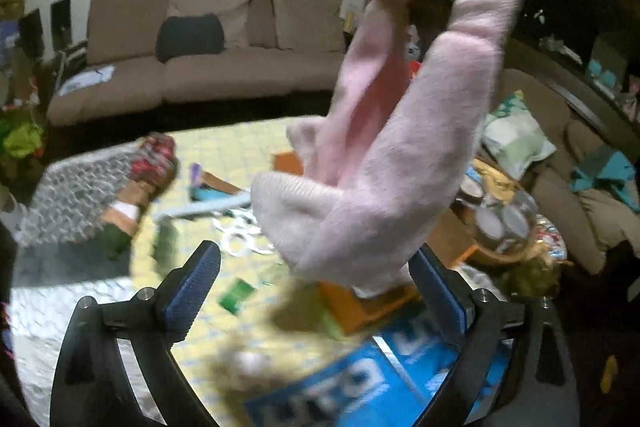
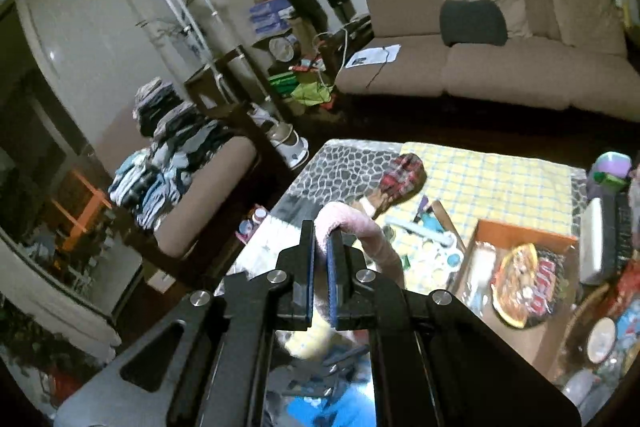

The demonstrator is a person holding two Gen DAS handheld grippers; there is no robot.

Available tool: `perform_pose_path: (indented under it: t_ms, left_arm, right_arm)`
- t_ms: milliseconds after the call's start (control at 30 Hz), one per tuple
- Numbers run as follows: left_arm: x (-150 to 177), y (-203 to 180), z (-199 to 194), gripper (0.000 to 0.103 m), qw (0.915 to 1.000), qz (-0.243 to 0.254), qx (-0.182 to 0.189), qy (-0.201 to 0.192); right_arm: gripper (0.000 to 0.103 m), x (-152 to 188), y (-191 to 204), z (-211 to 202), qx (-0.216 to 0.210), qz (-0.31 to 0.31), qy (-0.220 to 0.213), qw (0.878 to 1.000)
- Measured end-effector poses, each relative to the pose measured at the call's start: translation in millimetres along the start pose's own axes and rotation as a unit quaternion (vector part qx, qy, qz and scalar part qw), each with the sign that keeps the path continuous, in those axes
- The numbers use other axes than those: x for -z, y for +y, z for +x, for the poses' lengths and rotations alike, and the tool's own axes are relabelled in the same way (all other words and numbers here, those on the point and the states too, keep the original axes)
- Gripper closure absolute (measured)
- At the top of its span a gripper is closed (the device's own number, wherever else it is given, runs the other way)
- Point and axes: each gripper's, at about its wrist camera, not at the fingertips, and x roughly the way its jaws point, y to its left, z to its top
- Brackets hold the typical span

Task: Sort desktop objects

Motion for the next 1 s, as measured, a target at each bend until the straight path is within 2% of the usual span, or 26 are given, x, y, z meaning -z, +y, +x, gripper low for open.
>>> perform_pose_path:
  t_ms: [67, 200, 333, 467, 533, 567, 600, 633, 667, 700, 733, 867, 1000]
  left_arm:
    - [-3, -15, 2, 0.006, 0.9997, -0.014, 0.019, -0.003]
    - [-10, -56, -20, 0.006, 0.9978, -0.004, 0.040, -0.052]
    - [-14, -100, -56, 0.006, 0.9923, 0.065, -0.002, -0.106]
    - [-15, -137, -88, 0.008, 0.9820, 0.139, 0.012, -0.127]
    - [-17, -146, -95, 0.023, 0.9803, 0.154, 0.019, -0.122]
    - [-18, -150, -98, 0.040, 0.9799, 0.159, 0.025, -0.117]
    - [-19, -154, -98, 0.049, 0.9799, 0.164, 0.032, -0.109]
    - [-23, -157, -96, 0.053, 0.9799, 0.168, 0.033, -0.102]
    - [-23, -160, -95, 0.064, 0.9803, 0.172, 0.032, -0.093]
    - [-24, -161, -92, 0.083, 0.9811, 0.173, 0.024, -0.083]
    - [-25, -160, -89, 0.093, 0.9821, 0.171, 0.019, -0.077]
    - [-23, -159, -87, 0.093, 0.9863, 0.150, 0.024, -0.063]
    - [-22, -167, -86, 0.093, 0.9855, 0.158, 0.014, -0.061]
  right_arm:
    - [0.097, 9, 8, -19, 0.006, -0.003, -0.002, 1.000]
    - [0.097, 26, 11, -51, 0.015, 0.004, -0.011, 1.000]
    - [0.097, 36, 5, -71, 0.021, 0.013, -0.017, 1.000]
    - [0.097, 45, 2, -82, 0.012, 0.021, -0.023, 0.999]
    - [0.097, 49, 1, -85, 0.007, 0.023, -0.024, 0.999]
    - [0.097, 52, 0, -86, 0.004, 0.024, -0.024, 0.999]
    - [0.097, 55, 0, -87, 0.003, 0.025, -0.024, 0.999]
    - [0.097, 57, 0, -88, 0.001, 0.025, -0.024, 0.999]
    - [0.097, 60, -1, -89, 0.001, 0.026, -0.024, 0.999]
    - [0.097, 61, -1, -90, 0.001, 0.027, -0.024, 0.999]
    - [0.097, 62, -2, -91, 0.001, 0.028, -0.023, 0.999]
    - [0.096, 69, -14, -94, 0.006, 0.037, -0.026, 0.999]
    - [0.096, 77, -37, -92, 0.010, 0.060, -0.029, 0.998]
